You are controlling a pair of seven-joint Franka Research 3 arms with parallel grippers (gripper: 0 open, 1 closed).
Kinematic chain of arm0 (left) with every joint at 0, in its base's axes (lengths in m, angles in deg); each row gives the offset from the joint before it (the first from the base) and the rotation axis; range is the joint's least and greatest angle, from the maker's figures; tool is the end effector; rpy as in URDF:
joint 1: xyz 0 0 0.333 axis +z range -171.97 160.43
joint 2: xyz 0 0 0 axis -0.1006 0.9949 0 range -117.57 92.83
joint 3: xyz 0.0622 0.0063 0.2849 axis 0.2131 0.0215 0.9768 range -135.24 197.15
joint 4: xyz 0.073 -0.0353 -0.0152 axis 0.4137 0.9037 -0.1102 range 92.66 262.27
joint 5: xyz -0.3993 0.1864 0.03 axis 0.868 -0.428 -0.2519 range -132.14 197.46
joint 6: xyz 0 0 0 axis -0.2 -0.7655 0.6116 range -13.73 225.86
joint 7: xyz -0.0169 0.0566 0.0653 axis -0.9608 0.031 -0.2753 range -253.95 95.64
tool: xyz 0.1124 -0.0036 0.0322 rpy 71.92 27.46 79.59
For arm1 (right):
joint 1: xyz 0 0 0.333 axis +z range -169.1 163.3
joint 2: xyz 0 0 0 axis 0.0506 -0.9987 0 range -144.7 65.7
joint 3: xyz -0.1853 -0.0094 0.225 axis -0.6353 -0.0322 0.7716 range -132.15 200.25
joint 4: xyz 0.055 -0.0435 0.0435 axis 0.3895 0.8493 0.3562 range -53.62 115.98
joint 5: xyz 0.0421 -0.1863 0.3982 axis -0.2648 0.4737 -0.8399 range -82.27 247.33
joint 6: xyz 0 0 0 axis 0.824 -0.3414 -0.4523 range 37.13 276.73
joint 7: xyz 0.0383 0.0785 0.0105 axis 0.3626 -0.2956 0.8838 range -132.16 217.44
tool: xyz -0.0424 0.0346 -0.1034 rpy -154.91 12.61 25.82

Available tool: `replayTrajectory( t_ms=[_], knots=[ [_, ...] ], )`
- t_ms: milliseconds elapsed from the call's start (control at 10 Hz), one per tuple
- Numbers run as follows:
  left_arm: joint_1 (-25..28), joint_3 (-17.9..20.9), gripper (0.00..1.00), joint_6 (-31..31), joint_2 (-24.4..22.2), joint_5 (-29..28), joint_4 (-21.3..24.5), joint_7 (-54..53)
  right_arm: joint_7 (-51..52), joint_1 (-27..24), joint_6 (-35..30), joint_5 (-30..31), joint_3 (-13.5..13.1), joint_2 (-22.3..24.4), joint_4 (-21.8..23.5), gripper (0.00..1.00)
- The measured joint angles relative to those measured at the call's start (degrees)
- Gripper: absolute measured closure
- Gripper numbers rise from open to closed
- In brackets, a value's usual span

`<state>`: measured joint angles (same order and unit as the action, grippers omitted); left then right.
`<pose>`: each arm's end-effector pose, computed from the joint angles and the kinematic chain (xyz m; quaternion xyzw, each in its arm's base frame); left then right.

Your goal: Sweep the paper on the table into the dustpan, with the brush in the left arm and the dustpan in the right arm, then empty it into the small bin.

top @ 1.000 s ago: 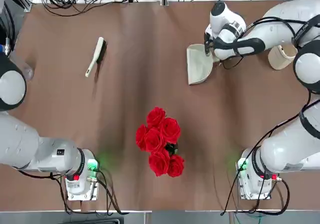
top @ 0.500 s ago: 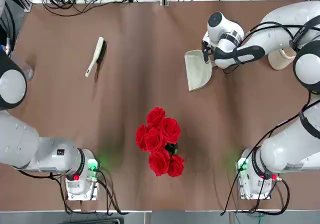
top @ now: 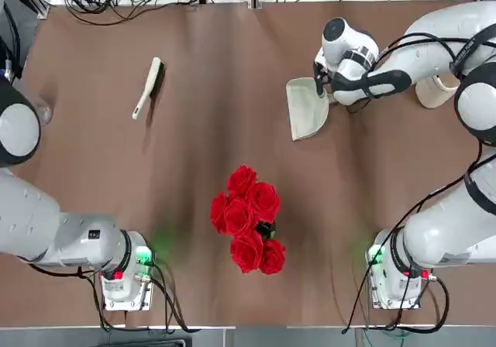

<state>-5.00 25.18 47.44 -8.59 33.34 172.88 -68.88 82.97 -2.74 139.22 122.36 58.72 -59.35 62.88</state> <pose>0.6131 -0.0535 0.5728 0.9982 0.0457 -0.0384 0.0042 0.5222 0.2253 0.1660 0.6747 0.7098 -0.1228 0.1606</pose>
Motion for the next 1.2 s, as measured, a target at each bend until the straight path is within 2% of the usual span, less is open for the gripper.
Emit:
replayTrajectory(
  t_ms=[200, 600, 900, 1000, 1100, 1200],
  knots=[
    [0.0, 0.0, 0.00, 0.1, 0.0, 0.0, 0.0, -0.2, -0.6, -0.5, -5.2, -2.4, 0.0, 1.6, -3.4, 0.00],
    [3.4, 0.1, 0.00, 0.2, 0.0, 0.0, -0.1, -6.5, -0.7, -0.7, -19.4, -14.4, -0.8, 10.7, -16.8, 0.00],
    [3.7, 0.0, 0.00, 0.2, 0.0, 0.0, -0.6, -6.9, -5.8, -1.2, -29.1, -21.4, -5.3, 12.1, -32.3, 0.00],
    [3.7, 0.0, 0.00, 0.2, 0.0, 0.0, -0.7, -6.9, -11.1, -1.3, -30.4, -23.2, -6.3, 12.1, -35.2, 0.00],
    [3.7, 0.0, 0.00, 0.2, 0.0, 0.0, -0.7, -6.9, -16.3, -1.2, -31.5, -27.1, -8.6, 12.3, -36.8, 0.00],
    [3.6, -0.1, 0.00, 0.2, 0.0, 0.0, -0.7, -6.9, -20.7, -1.2, -32.4, -31.9, -12.8, 12.9, -37.7, 0.00]
  ],
)
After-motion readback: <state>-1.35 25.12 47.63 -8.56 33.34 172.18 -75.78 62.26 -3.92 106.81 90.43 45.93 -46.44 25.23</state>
